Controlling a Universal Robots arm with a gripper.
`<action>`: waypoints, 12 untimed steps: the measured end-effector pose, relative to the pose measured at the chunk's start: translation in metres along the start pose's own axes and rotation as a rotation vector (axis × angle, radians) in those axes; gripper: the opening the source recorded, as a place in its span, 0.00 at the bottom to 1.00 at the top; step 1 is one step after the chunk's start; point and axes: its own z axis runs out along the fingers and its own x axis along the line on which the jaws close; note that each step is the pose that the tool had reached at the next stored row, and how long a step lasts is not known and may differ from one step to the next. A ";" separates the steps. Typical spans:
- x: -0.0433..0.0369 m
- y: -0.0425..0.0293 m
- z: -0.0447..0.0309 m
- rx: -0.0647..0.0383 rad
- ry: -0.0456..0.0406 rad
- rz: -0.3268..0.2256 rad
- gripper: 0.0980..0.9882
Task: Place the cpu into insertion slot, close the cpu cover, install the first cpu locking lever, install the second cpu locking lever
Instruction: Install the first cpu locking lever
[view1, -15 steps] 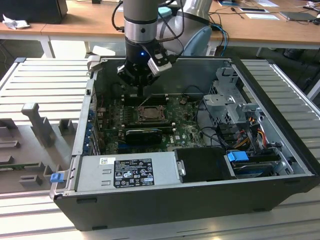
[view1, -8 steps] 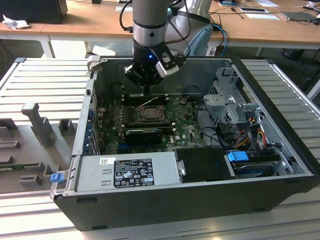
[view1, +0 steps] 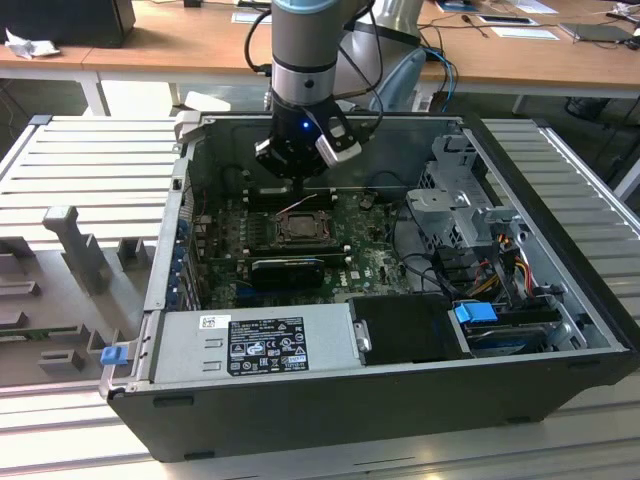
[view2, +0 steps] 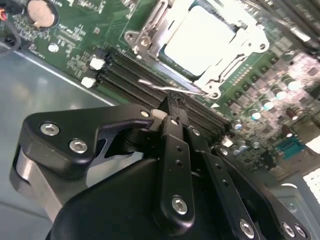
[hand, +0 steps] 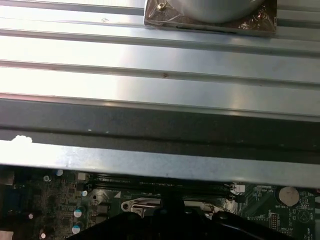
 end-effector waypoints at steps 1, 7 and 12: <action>-0.0005 -0.0003 0.0012 0.000 0.0002 0.000 0.01; -0.0029 -0.0010 0.0048 0.001 0.0006 -0.003 0.01; -0.0074 -0.0017 0.0067 0.001 0.0006 -0.003 0.01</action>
